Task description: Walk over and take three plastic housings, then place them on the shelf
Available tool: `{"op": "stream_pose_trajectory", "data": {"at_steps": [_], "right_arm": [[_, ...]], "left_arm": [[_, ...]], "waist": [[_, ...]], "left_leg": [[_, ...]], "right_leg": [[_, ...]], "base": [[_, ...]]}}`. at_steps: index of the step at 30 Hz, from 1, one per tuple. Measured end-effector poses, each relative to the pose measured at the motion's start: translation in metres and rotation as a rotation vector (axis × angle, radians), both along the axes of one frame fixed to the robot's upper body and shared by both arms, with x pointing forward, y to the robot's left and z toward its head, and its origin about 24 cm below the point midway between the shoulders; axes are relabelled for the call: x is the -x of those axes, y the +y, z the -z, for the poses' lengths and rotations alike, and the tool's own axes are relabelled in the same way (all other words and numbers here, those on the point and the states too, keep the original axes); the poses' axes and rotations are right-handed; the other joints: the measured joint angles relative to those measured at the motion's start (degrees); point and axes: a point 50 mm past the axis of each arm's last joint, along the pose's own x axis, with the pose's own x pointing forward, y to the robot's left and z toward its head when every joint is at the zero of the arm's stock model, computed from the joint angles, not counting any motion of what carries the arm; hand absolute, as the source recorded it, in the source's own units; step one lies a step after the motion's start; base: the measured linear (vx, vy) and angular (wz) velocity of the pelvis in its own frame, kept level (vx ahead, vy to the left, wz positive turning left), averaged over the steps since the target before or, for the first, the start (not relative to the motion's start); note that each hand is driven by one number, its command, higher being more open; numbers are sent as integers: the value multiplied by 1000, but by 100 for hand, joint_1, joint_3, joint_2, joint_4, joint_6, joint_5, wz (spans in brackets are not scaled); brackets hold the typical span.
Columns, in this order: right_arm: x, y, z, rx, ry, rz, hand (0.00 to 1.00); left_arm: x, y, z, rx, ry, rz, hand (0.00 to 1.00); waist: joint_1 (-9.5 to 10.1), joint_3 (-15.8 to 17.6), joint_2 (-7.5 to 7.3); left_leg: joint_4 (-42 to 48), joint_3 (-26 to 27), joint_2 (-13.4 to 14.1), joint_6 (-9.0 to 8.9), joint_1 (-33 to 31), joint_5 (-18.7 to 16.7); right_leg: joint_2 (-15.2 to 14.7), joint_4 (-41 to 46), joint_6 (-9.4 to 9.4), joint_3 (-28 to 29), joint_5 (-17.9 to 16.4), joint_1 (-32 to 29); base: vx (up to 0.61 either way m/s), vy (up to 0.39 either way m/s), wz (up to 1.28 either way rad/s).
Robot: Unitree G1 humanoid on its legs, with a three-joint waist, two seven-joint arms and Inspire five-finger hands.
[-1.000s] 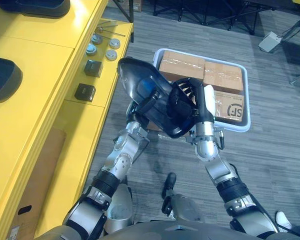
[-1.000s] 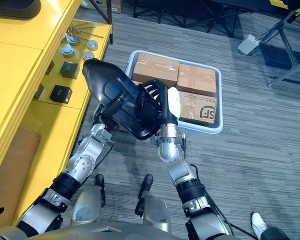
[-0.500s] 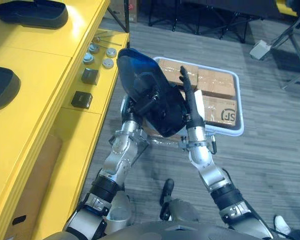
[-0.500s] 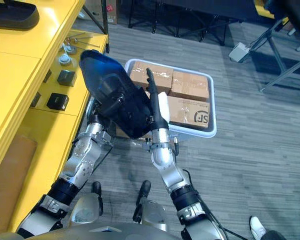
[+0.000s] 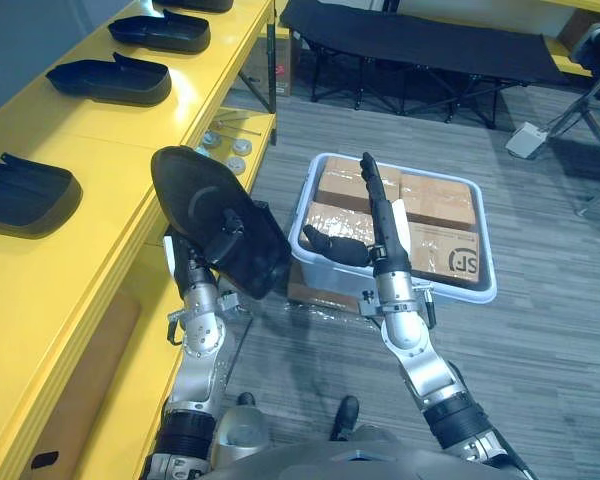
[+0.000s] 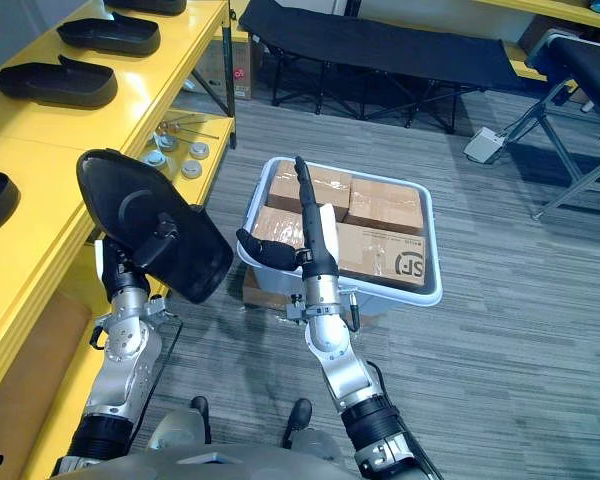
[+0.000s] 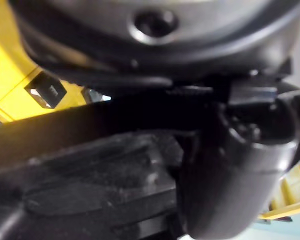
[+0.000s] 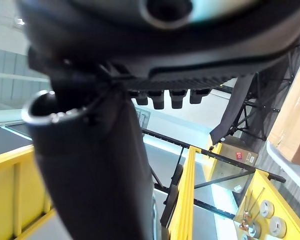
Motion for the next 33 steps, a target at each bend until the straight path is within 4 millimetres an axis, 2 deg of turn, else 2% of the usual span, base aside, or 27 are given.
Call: {"op": "stream_pose_trajectory", "data": {"at_steps": [5, 8, 10, 12, 16, 22, 28, 32, 33], "right_arm": [[5, -3, -2, -100, 48, -111, 100], [8, -6, 3, -151, 116, -273, 100], [12, -8, 9, -159, 177, -392, 100], [14, -9, 13, -164, 211, -439, 100], [15, -13, 15, -139, 239, -506, 100], [15, -17, 15, -120, 241, -529, 100], [15, -18, 15, -113, 240, -528, 100], [15, -18, 15, -99, 241, -535, 100], [15, -19, 15, -97, 241, -535, 0]], "left_arm": [[5, 3, -10, 0, -75, 4, 0], [7, 5, -23, -14, -155, 51, 0], [9, 5, -43, -47, -258, 130, 0], [11, 4, -57, -85, -332, 190, 0], [18, 0, -85, -135, -476, 354, 0], [20, -8, -85, -201, -474, 539, 0], [21, -16, -75, -255, -373, 702, 0], [21, -16, -71, -264, -333, 737, 0], [21, -16, -71, -265, -328, 744, 0]], "waist": [[-13, -138, 22], [-12, -145, 30], [-6, -157, 36], [4, -164, 48], [5, -273, 172], [-10, -451, 226], [-12, -551, 155], [-11, -553, 154], [-10, -555, 157]], "left_leg": [[-65, 25, 16, -3, 70, -2], [-101, 44, 24, -4, 173, -2], [-142, 45, 23, -13, 192, 5], [-171, 42, 22, -15, 202, 7], [-260, 52, 14, -20, 244, 36], [-422, 109, 26, -34, 365, 67], [-461, 166, 20, -28, 409, 74], [-461, 163, 18, -28, 409, 88], [-461, 161, 18, -28, 409, 91]], "right_leg": [[17, -3, -26, 17, -40, 21], [24, -4, -56, 31, -83, 93], [24, -4, -66, 24, -94, 98], [25, -4, -70, 13, -102, 99], [24, -4, -72, -1, -131, 99], [48, -5, -2, 29, -105, 108], [42, -7, 11, 69, -105, 108], [38, -7, 3, 65, -117, 109], [38, -7, -13, 62, -129, 110]], "base": [[8, 5, -2], [2, 7, -3], [0, 0, 0], [0, 0, 0], [18, 10, -1], [36, 11, -6], [1, 8, -3], [0, 0, 0], [0, 0, 0]]}}
